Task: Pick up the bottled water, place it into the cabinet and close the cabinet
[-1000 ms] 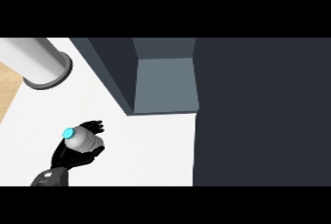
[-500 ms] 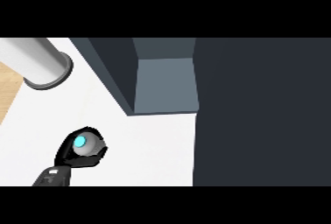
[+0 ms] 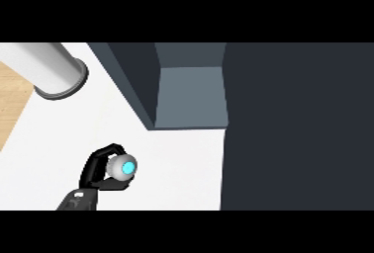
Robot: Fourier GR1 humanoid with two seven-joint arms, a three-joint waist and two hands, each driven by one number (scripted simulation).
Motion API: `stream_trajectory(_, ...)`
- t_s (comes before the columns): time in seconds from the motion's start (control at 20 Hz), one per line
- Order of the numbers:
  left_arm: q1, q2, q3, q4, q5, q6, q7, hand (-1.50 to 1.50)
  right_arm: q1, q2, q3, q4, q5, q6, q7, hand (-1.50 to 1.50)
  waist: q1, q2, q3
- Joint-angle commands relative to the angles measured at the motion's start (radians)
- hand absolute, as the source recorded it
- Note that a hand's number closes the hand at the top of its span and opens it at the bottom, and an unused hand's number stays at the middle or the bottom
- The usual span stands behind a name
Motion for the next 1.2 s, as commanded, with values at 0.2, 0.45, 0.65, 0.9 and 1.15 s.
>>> stream_trajectory(0.2,0.047,-0.130,-0.123,-0.100,0.080,0.076,0.011,1.50,-0.017,-0.002,0.043,-0.116,0.030,-0.037,0.083,-1.50,0.010,0.002,-0.007)
stream_trajectory(0.45,-0.027,-0.133,-0.260,-0.165,0.247,0.105,0.129,1.50,0.046,-0.038,0.024,-0.148,0.007,-0.019,0.037,-1.50,-0.010,-0.001,-0.008)
stream_trajectory(0.65,-0.018,-0.133,-0.383,-0.339,0.326,0.201,0.275,1.50,0.037,-0.053,-0.043,-0.114,-0.052,-0.020,0.028,-1.50,0.001,-0.002,-0.006)
stream_trajectory(0.9,-0.047,-0.134,-0.533,-0.462,0.402,0.360,0.426,1.50,0.014,-0.047,-0.046,-0.107,-0.067,-0.023,0.023,-1.50,0.000,0.002,-0.006)
stream_trajectory(1.15,-0.190,-0.134,-0.609,-0.481,0.512,0.525,0.569,1.50,0.040,-0.058,-0.043,-0.119,-0.056,-0.007,0.009,-1.50,-0.019,0.005,-0.007)
